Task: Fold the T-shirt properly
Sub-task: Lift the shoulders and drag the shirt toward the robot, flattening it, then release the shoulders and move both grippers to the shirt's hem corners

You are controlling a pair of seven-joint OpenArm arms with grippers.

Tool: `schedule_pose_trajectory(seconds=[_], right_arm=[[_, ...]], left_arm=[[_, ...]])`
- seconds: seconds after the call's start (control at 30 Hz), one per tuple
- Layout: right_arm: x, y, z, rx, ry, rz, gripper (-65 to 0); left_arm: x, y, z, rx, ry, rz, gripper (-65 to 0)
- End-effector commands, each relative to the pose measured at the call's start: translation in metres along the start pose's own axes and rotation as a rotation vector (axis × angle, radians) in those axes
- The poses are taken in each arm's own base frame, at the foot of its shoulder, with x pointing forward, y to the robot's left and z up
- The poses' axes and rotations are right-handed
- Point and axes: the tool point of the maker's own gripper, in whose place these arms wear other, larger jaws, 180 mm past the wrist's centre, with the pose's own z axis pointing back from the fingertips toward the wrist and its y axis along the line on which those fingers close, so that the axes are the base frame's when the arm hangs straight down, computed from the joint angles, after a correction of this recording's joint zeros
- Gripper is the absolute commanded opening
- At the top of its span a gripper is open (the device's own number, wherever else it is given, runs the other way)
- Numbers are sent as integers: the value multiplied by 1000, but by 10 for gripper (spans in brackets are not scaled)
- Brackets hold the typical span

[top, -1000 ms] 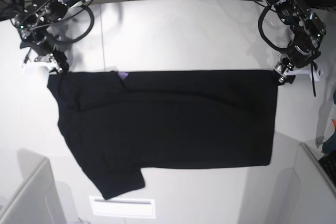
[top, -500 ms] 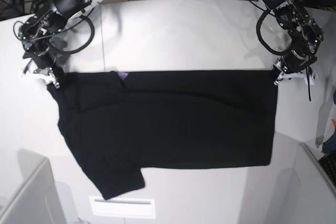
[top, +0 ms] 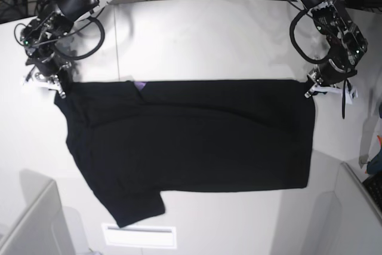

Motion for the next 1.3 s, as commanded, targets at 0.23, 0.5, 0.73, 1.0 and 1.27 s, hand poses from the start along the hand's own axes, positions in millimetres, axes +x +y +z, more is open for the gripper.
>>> schedule_pose_trajectory(seconds=[0.23, 0.5, 0.73, 1.0, 1.27], right_arm=[[14, -10, 43, -73, -1, 119, -650], [7, -33, 89, -174, 48, 190, -650], [-9, -63, 115, -251, 89, 123, -650], [-29, -75, 124, -283, 171, 107, -650], [-39, -91, 135, -325, 199, 105, -650]], left_arm=[[15, 11, 41, 61, -69, -131, -650], [-23, 38, 70, 148, 58, -195, -650], [-47, 67, 96, 226, 89, -172, -650], [-69, 86, 109, 271, 149, -171, -650], [-82, 97, 117, 300, 184, -169, -650]])
